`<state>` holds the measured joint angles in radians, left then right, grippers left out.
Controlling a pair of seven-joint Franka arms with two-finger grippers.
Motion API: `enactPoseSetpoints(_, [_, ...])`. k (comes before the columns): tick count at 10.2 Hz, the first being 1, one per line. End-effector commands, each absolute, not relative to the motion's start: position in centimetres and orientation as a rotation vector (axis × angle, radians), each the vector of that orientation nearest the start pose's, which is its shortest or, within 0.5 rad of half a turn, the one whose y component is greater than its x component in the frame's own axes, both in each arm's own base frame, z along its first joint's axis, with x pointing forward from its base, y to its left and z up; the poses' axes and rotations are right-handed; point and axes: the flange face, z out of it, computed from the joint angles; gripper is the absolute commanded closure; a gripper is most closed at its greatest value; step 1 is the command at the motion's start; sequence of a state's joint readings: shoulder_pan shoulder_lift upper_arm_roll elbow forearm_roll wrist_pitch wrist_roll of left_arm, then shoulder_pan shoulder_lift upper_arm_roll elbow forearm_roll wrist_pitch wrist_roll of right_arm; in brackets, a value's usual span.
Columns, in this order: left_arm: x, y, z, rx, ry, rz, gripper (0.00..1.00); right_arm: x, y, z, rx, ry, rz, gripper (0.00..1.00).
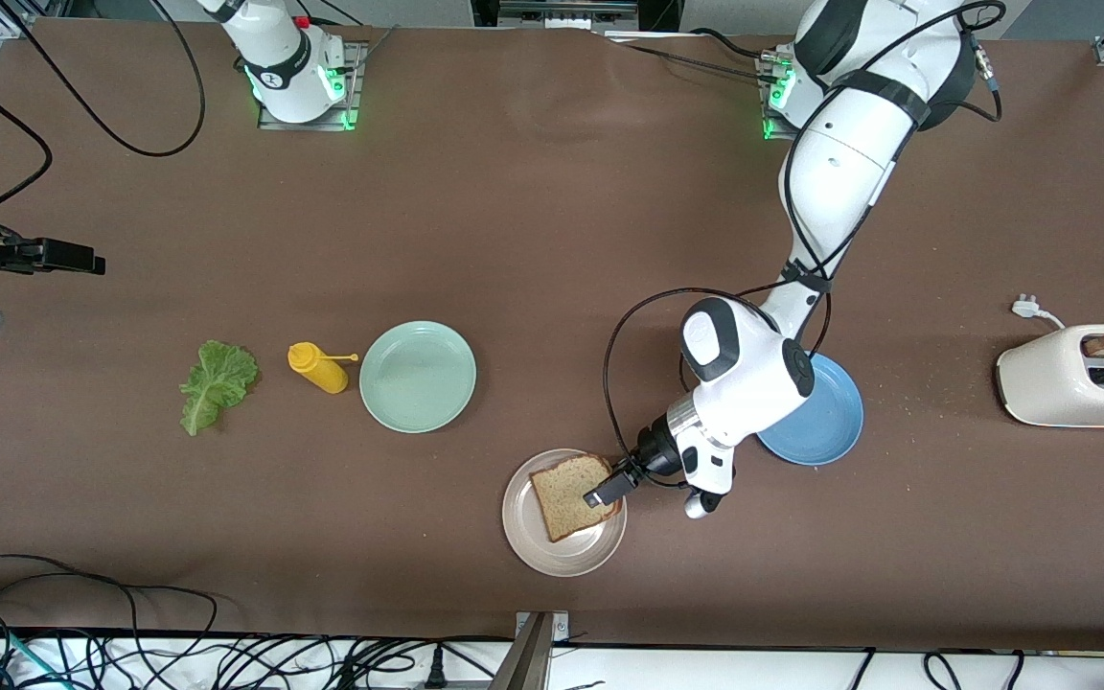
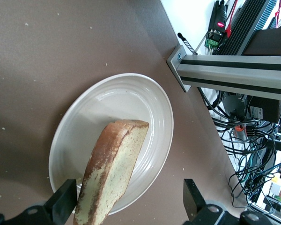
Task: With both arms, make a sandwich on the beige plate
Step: 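Lower the toast onto the beige plate and open the left gripper, then raise the left gripper toward the toaster while the right gripper reaches the lettuce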
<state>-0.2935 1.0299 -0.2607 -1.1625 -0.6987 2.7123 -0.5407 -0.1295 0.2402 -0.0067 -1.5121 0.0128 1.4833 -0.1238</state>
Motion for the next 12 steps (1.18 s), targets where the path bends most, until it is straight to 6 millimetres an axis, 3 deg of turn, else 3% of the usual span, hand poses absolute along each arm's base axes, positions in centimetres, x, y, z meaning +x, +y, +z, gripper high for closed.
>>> enactPoseSetpoints(1, [71.9,-33.2,22.8,2.274,0.795,0.144,0.00,60.7,-9.1,49.4,-3.094,0.017,0.408,0.00])
enactPoseSetpoints(3, [71.1,-33.0,22.9,2.402,0.687,0.187,0.00,61.2,-9.3,47.7,-3.092,0.016,0.437,0.00])
enactPoseSetpoints(4, [71.4,-31.9,23.0,2.461,0.654,0.191,0.00,61.2,-9.3,47.2,-3.088,0.016,0.450,0.00])
enactPoseSetpoints(7, [71.6,-30.4,24.8,2.579,0.578,0.131,0.00,61.5,-9.8,45.1,-3.086,0.026,0.475,0.00])
enactPoseSetpoints(12, [70.7,-25.1,27.7,2.841,0.475,-0.020,0.00,61.7,-9.7,36.9,-3.175,-0.023,0.325,0.00])
